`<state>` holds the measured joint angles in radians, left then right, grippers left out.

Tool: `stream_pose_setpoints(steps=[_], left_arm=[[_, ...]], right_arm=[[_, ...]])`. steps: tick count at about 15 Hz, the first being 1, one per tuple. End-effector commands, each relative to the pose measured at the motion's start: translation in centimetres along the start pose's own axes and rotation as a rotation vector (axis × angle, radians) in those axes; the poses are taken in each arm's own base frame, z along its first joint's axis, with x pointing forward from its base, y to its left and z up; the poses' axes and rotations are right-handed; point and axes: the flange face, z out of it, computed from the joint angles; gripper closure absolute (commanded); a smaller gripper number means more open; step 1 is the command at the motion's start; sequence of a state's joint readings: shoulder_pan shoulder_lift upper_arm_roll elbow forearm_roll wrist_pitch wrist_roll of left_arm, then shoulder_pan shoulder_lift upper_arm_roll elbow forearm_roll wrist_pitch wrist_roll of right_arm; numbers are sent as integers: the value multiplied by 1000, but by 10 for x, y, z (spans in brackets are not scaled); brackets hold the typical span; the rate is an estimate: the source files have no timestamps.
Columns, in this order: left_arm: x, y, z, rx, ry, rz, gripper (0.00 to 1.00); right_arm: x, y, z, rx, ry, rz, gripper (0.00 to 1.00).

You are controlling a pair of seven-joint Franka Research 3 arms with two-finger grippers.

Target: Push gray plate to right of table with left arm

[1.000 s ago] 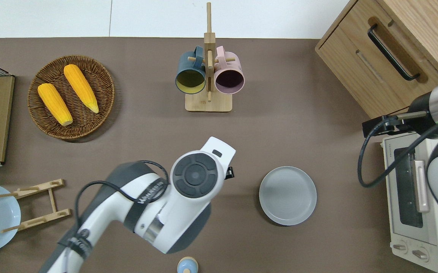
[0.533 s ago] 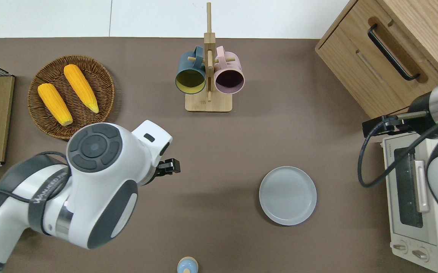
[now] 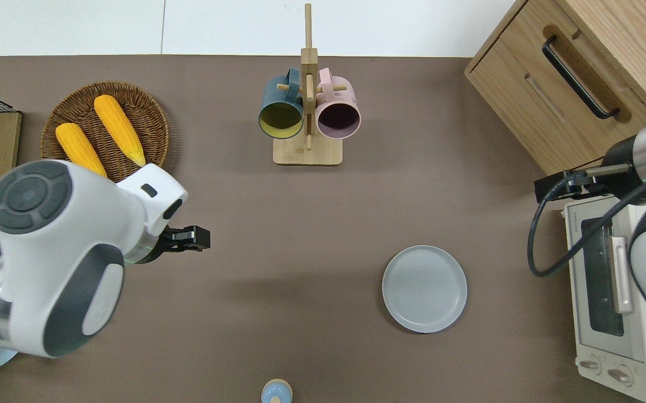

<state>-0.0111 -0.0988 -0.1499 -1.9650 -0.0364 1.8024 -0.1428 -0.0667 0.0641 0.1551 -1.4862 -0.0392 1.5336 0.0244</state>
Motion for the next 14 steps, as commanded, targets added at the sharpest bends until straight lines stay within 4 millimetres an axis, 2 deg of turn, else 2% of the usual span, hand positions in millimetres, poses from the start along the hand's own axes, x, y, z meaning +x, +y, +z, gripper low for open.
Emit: stream_pose_setpoints(steps=[1, 2, 3, 5, 8, 14], left_arm=[[-10, -47, -25, -15, 6, 71, 9], [-14, -68, -35, -23, 14, 97, 9], [-15, -79, -47, -20, 13, 110, 9], [-16, -94, -61, 44, 13, 121, 9], [-16, -91, -79, 48, 41, 119, 7], [-16, -91, -79, 48, 37, 114, 7]], right_arm=[[-3, 0, -3, 6, -3, 4, 17], [-3, 0, -3, 6, -3, 4, 17], [-3, 0, -3, 6, -3, 4, 17], [-3, 0, -3, 6, -3, 4, 17], [-3, 0, -3, 6, -3, 6, 17], [-3, 0, -3, 6, -3, 4, 17]])
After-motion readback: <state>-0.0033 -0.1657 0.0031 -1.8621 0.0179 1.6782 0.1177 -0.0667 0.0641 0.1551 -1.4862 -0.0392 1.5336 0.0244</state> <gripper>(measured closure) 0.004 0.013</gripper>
